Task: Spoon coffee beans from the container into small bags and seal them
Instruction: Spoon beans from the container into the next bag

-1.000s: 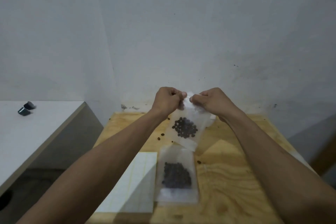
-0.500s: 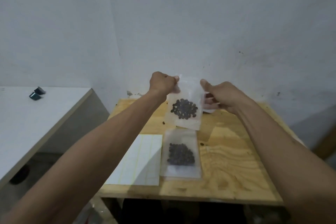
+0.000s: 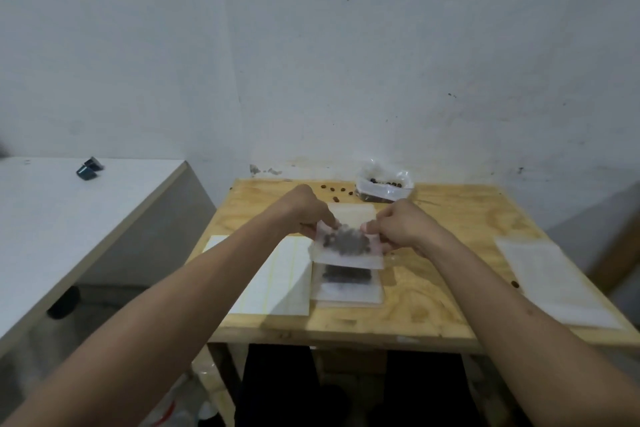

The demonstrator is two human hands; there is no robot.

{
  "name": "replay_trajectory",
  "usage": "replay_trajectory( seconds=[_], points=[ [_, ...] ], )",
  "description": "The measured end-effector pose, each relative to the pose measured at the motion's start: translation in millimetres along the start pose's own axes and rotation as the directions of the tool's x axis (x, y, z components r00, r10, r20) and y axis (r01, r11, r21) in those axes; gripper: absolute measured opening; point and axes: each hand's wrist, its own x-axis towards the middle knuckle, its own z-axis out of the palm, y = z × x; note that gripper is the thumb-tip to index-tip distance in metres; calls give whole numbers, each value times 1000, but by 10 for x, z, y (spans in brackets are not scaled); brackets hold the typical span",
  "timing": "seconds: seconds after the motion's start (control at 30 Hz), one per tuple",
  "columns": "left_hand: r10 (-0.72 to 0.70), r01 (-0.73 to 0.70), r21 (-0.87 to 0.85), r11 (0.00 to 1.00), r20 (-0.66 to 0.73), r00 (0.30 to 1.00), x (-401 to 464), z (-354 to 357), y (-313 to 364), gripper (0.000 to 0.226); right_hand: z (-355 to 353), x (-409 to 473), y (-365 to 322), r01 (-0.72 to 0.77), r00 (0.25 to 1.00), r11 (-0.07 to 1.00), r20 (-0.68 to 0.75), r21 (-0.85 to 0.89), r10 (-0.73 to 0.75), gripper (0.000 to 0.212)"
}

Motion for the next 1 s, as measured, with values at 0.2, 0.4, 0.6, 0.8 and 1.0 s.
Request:
replay_trajectory(
  seconds=[0.2,0.4,0.6,0.8,1.0],
  points=[
    [15,-24,163,986,54,998,-186,195,-198,28,192,-175,59,-30,1000,967,-12,-253,28,30],
    [77,-76,280,957,8,997,-212,209,-198,34,142,-292,37,-48,999,954,-25,-295,42,34],
    [319,-255,347,903,-141,937,-177,452,208,46,-456,-266,80,-53,988,969,-155,-241,16,34],
    [394,-394,152,906,33,919,-84,1314,799,33,-1389,-384,579,-245,925,908,-363,-339,114,36],
    [340,-366,58,929,265,903,-44,2141,1238,37,-1786,-633,1308,-523,828,700,-485,-486,281,27]
  ],
)
